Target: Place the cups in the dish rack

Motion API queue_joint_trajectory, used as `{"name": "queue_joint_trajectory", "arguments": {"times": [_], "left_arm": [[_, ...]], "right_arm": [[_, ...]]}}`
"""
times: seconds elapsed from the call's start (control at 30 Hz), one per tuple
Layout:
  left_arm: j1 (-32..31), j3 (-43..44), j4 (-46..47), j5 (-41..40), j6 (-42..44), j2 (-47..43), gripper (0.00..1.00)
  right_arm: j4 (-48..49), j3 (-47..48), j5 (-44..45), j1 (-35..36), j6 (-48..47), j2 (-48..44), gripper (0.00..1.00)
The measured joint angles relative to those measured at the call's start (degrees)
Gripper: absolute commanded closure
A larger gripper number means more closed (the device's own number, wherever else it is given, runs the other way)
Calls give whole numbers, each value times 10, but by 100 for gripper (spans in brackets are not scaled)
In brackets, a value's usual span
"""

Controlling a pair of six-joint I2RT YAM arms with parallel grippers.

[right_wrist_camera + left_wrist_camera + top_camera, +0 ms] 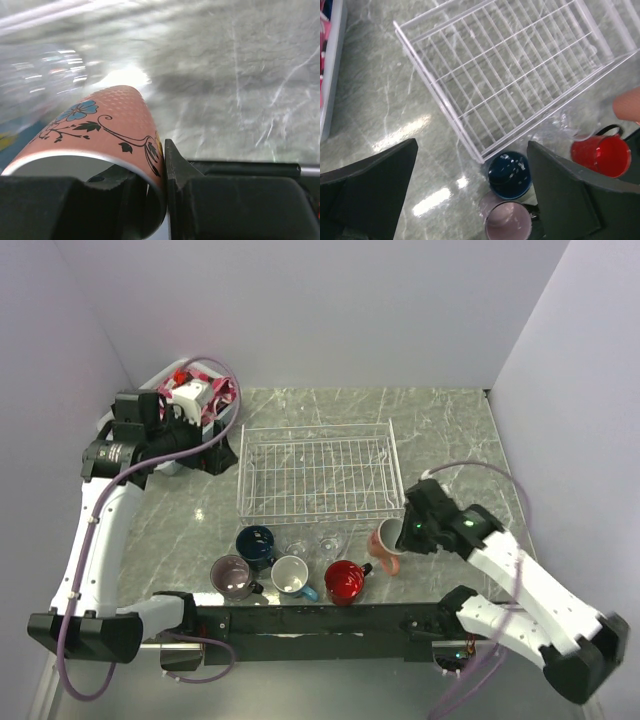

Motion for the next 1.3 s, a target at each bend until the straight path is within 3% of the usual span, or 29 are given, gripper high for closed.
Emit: {"name": "queue_joint_trajectory", "arguments": {"times": [0.17, 0.33, 0.47, 0.57, 0.67, 0.73, 0.8, 0.87, 0.93, 1.17, 1.3], "left_arm": [[-1, 90, -11, 31, -24, 47, 4], [-1, 207, -9, 104, -82, 102, 4], [-1, 306, 14, 206, -142, 169, 4], [-1, 328, 71, 299, -209, 212, 4], [-1, 312, 199, 410, -338, 256, 4], [-2, 257, 361, 470, -491, 275, 4], [-2, 183, 577, 510, -666, 288, 4], [-3, 160, 705, 535, -790, 312, 4], [-6, 160, 779, 550, -862, 331, 4], [-38, 159, 873, 566, -912, 330, 4], [-59, 160, 821, 548, -857, 333, 4]], "right_arm": [[-93, 160, -26, 0, 2, -81, 100], [-119, 361, -60, 1, -12, -58, 100], [-55, 486, -103, -8, -45, 18, 100], [49, 548, -170, -33, -54, 107, 100], [195, 559, -271, -80, -23, 189, 100], [298, 532, -322, -114, 27, 232, 100], [383, 502, -359, -143, 78, 270, 100], [446, 489, -382, -161, 120, 308, 100], [500, 485, -398, -165, 156, 341, 100], [640, 487, -446, -153, 231, 392, 100], [692, 511, -463, -140, 259, 436, 100]]}}
